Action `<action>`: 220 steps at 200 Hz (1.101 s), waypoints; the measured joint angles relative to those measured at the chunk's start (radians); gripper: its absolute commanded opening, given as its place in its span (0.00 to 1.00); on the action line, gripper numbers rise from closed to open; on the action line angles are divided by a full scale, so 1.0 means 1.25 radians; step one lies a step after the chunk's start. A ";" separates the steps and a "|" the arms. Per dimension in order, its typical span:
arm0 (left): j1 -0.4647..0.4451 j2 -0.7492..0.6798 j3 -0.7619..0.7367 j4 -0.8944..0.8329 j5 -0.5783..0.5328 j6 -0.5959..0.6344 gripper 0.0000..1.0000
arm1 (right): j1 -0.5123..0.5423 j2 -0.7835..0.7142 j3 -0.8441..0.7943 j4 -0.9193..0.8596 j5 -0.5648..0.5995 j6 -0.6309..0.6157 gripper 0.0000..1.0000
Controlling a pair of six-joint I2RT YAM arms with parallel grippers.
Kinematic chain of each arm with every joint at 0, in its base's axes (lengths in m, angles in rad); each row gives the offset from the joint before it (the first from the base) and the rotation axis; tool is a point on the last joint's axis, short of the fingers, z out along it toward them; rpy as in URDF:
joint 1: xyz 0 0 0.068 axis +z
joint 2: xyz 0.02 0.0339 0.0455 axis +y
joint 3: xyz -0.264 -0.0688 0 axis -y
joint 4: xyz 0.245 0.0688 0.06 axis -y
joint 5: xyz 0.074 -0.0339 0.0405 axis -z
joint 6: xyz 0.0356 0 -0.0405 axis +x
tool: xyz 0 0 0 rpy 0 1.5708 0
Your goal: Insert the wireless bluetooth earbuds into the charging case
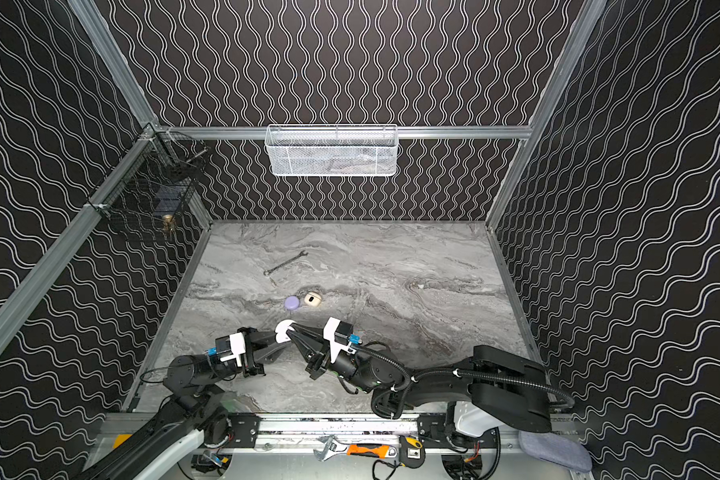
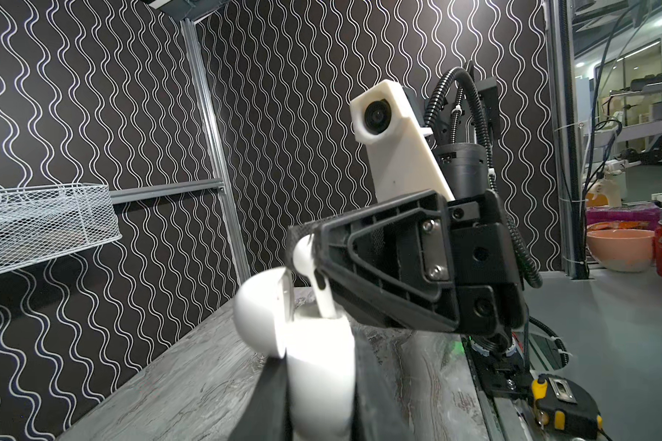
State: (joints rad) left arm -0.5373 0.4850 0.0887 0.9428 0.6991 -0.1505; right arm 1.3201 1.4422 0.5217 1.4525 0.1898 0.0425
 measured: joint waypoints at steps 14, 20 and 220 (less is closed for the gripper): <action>0.000 -0.001 -0.005 0.000 -0.006 0.000 0.00 | 0.000 0.008 -0.007 0.016 0.011 0.023 0.07; 0.000 -0.002 -0.006 -0.001 -0.009 0.000 0.00 | 0.000 0.011 -0.009 0.023 0.017 0.027 0.07; 0.000 0.001 -0.025 0.003 -0.030 -0.009 0.00 | 0.008 0.078 -0.028 0.120 0.078 0.084 0.06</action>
State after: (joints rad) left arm -0.5369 0.4866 0.0578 0.9470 0.6617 -0.1612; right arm 1.3296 1.5402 0.4870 1.6024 0.2878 0.1478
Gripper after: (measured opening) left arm 0.198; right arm 0.142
